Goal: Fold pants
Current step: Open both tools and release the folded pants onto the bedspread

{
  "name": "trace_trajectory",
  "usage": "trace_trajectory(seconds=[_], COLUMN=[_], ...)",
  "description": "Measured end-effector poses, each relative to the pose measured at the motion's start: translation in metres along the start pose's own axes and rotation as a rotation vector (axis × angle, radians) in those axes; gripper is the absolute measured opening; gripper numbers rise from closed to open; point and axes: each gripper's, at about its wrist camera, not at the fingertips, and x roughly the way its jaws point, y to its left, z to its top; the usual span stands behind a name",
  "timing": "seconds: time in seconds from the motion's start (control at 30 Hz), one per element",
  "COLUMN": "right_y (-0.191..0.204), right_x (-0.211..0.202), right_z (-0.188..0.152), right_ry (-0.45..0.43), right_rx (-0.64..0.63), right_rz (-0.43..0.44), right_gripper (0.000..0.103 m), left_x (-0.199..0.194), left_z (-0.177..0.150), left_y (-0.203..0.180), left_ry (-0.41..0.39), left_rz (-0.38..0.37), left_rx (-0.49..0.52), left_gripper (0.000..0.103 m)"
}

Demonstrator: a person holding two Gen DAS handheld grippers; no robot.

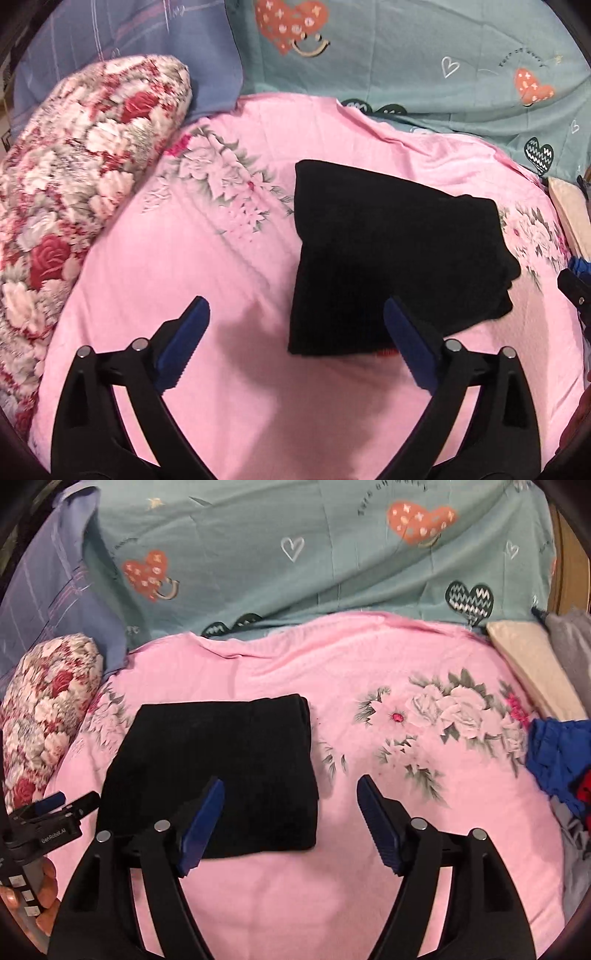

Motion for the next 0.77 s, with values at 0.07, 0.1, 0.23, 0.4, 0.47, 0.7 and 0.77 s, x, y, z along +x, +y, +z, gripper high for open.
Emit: trace_trajectory(seconds=[0.07, 0.1, 0.23, 0.4, 0.47, 0.7, 0.77], right_y=[0.013, 0.016, 0.032, 0.044, 0.045, 0.048, 0.049], right_x=[-0.018, -0.025, -0.055, -0.077, -0.082, -0.104, -0.108], right_z=[-0.011, -0.016, -0.042, -0.067, -0.073, -0.088, -0.093], right_ry=[-0.047, -0.065, -0.149, -0.169, -0.164, -0.182, -0.186], right_rx=[-0.04, -0.05, -0.1, -0.128, -0.116, -0.114, -0.118], right_rz=[-0.079, -0.1, -0.105, -0.085, -0.068, -0.067, -0.07], right_gripper=[0.08, 0.094, 0.1, 0.1, 0.1, 0.1, 0.1], left_x=[-0.016, -0.024, -0.048, -0.071, -0.077, -0.091, -0.094], left_z=[-0.009, -0.014, -0.031, -0.049, -0.055, -0.071, -0.075], left_y=[0.001, 0.002, 0.004, 0.009, 0.008, 0.004, 0.003], left_ry=[-0.025, -0.034, -0.057, -0.081, -0.083, -0.079, -0.084], left_rz=[0.005, 0.007, 0.006, -0.018, -0.018, -0.015, -0.01], left_rx=[0.01, 0.014, 0.034, 0.02, 0.025, 0.038, 0.046], left_gripper=[0.098, 0.098, 0.1, 0.101, 0.101, 0.101, 0.101])
